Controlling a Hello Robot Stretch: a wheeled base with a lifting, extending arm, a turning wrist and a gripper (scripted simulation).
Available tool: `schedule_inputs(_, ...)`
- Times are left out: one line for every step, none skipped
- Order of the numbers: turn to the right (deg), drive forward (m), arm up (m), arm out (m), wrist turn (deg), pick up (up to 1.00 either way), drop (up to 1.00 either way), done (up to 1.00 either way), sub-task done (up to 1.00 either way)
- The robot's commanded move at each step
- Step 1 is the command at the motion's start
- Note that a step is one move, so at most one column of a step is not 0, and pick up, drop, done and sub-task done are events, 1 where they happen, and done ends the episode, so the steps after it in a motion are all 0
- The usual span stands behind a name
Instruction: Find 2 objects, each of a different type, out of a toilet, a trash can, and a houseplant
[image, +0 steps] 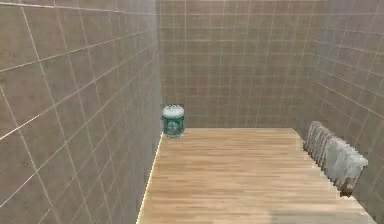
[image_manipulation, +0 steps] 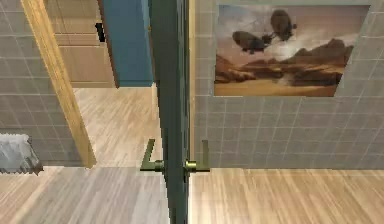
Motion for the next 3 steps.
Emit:
schedule_inputs(9.0, 0.0, 0.0, 0.0, 0.0, 0.0, 0.0, 0.0, 0.0)
schedule_inputs(0.0, 1.0, 0.0, 0.0, 0.0, 0.0, 0.0, 0.0, 0.0)
schedule_inputs(3.0, 0.0, 0.0, 0.0, 0.0, 0.0, 0.0, 0.0, 0.0)
